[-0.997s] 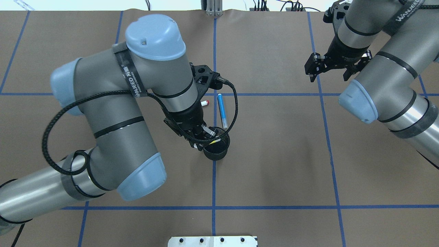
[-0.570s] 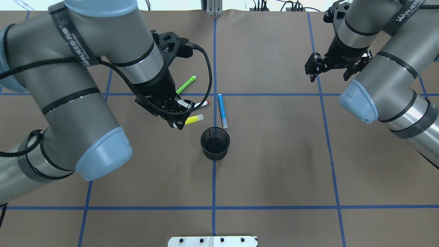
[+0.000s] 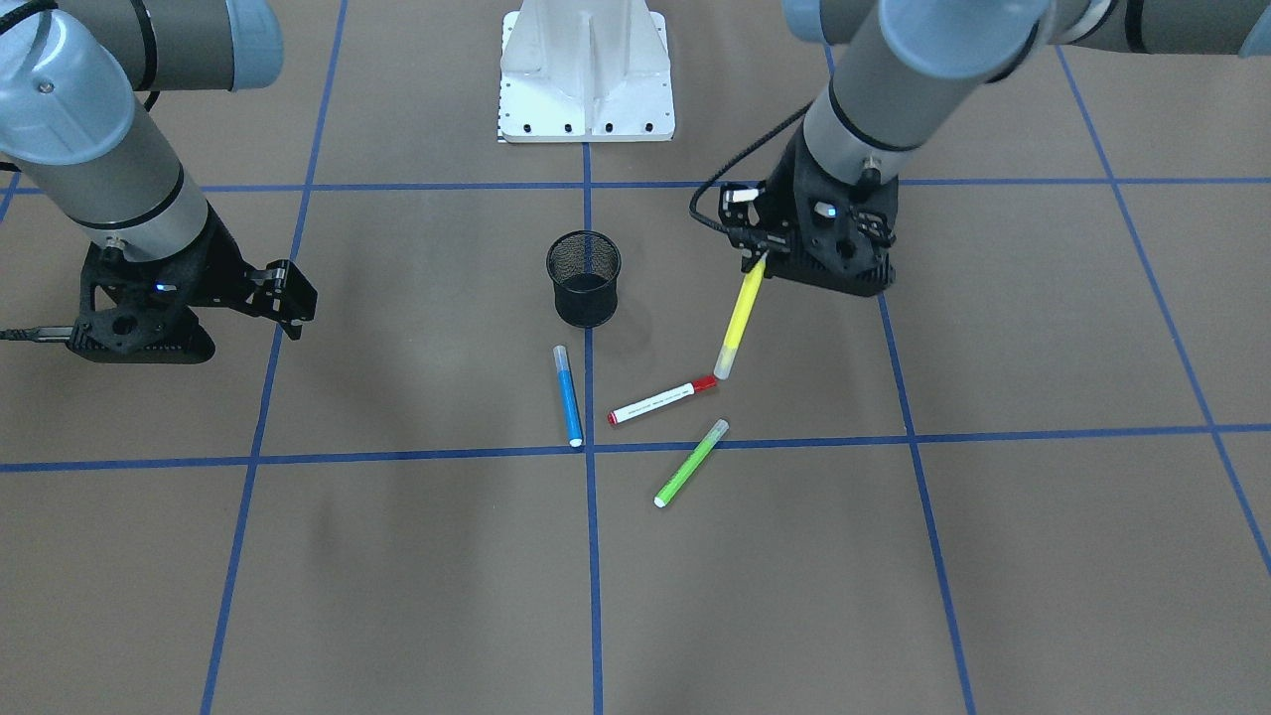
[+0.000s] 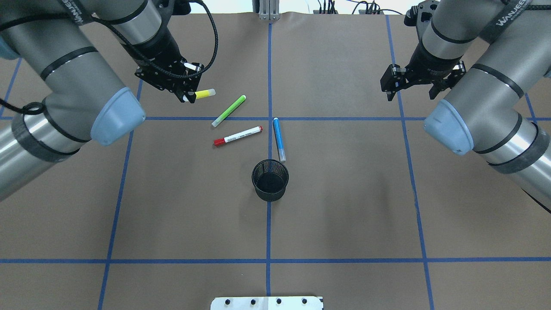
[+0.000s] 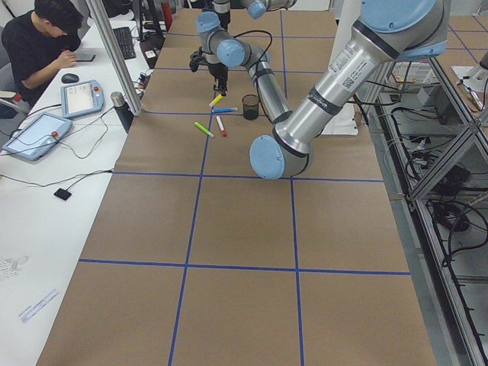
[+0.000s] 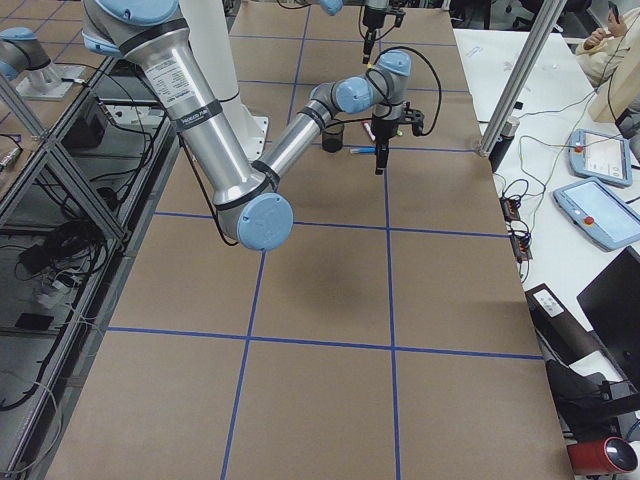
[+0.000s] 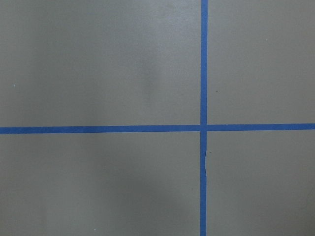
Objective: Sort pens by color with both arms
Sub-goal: 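Lower the yellow highlighter beside the green highlighter and open the left gripper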
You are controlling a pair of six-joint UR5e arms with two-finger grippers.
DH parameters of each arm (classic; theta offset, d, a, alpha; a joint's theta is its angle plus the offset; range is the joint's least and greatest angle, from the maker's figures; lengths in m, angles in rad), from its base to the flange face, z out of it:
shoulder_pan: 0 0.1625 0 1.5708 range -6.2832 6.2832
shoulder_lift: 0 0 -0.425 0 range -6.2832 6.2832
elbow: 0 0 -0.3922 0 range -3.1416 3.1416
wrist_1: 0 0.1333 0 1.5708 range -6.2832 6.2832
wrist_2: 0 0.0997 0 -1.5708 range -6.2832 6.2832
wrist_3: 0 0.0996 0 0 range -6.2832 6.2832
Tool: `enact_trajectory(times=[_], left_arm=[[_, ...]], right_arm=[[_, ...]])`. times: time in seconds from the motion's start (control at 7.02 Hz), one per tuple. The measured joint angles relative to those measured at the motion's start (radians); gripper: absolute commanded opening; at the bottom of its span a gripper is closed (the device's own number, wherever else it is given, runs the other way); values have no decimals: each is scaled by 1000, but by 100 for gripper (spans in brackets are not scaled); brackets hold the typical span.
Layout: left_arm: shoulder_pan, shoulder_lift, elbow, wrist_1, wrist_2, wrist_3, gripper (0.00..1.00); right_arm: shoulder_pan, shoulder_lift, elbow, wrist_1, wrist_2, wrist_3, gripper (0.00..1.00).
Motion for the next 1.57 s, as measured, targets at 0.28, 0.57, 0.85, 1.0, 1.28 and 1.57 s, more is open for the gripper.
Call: enact_trajectory(times=[0.28, 0.57, 0.85, 1.0, 1.28, 1.57], left_arm=[[-35, 1, 194, -221, 1, -21, 12], [-58, 0, 339, -368, 5, -26, 12], [-53, -7, 438, -460, 12, -29, 13], [-38, -9, 452, -473, 26, -38, 13], [-4, -10, 459, -496, 53, -68, 15], [17, -6, 459, -506, 64, -75, 46]], right_arm=[[-6, 10, -3, 0, -16, 3, 99], [-11, 12, -3, 0, -23, 4, 99], [-16, 13, -3, 0, -26, 6, 99], [-17, 13, -3, 0, -29, 6, 99], [-20, 13, -4, 0, -31, 7, 99], [-21, 13, -5, 0, -31, 7, 99]])
